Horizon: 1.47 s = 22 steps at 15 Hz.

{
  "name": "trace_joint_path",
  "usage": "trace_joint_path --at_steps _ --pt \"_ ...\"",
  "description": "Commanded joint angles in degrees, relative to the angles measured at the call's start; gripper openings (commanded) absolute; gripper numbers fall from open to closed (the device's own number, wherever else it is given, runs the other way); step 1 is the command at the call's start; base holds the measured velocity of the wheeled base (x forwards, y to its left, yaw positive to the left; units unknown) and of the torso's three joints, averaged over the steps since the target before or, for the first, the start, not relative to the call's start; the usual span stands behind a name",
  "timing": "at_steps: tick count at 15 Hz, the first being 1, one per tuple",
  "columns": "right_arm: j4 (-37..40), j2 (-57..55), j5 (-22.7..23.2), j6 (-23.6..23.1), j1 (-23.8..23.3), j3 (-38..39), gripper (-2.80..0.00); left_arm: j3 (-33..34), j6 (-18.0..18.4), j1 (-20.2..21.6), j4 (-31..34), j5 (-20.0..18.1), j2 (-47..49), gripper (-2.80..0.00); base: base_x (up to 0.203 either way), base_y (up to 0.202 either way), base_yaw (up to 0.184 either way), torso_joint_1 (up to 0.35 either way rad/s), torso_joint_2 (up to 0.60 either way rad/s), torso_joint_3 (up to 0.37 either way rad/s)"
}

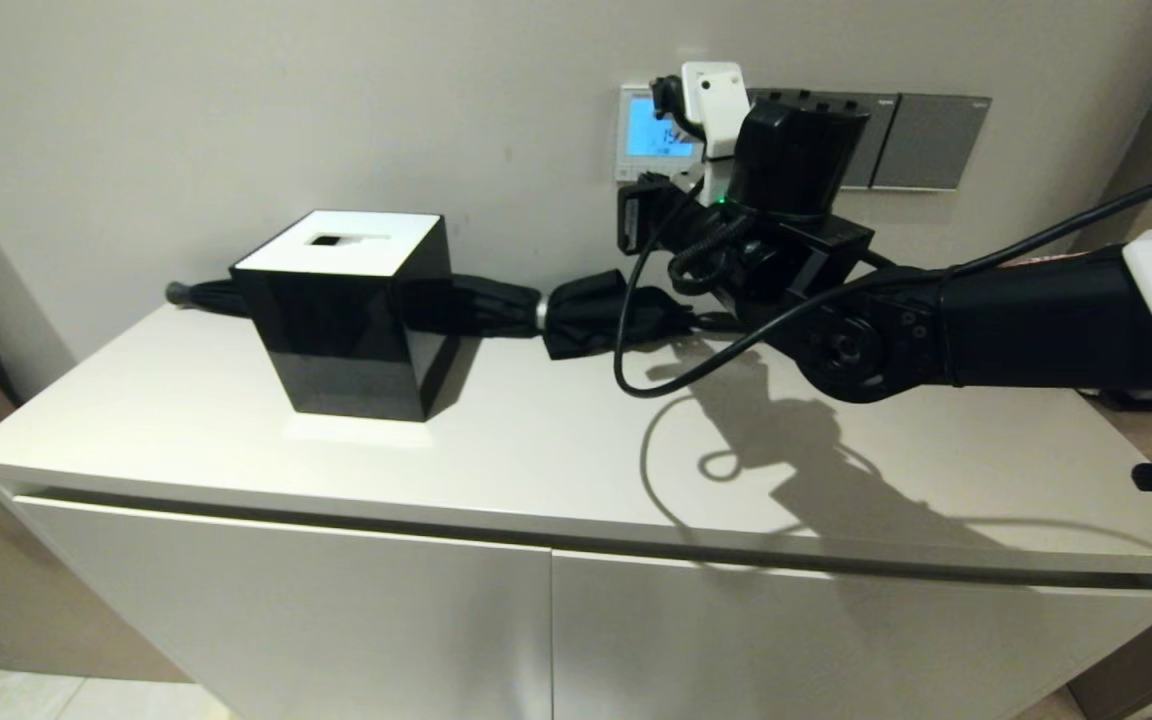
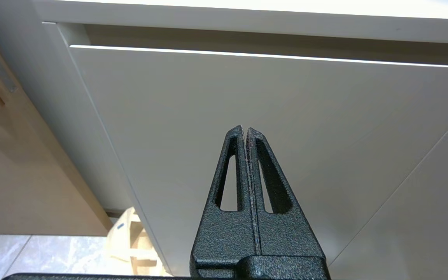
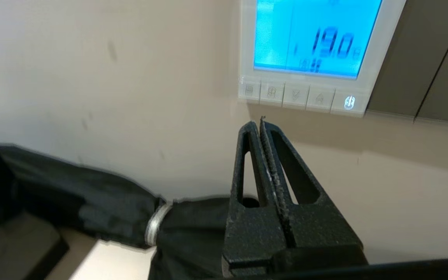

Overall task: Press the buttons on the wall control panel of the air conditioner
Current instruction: Press the temperature increase button

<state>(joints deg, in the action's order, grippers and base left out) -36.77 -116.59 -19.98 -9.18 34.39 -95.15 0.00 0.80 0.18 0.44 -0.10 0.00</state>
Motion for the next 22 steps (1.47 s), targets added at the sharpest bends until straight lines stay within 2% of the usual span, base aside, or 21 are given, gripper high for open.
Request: trace_joint_path --at_steps 1,12,22 --pt "-0.4 1.5 -0.3 -0.1 0.1 2.3 -2.8 0.0 0.0 0.0 0.0 0.0 0.0 -2.8 0.0 0.0 0.0 0.0 0.0 0.0" --pt "-0.3 4.0 -2.9 0.4 0.0 5.8 -2.8 0.0 0.0 0.0 0.0 0.0 0.0 -2.8 0.0 0.0 0.0 0.0 0.0 0.0" --pt "-0.3 4.3 -2.9 0.4 -0.5 5.5 -2.8 0.0 0.0 0.0 0.0 0.0 0.0 -2.8 0.0 0.0 0.0 0.0 0.0 0.0"
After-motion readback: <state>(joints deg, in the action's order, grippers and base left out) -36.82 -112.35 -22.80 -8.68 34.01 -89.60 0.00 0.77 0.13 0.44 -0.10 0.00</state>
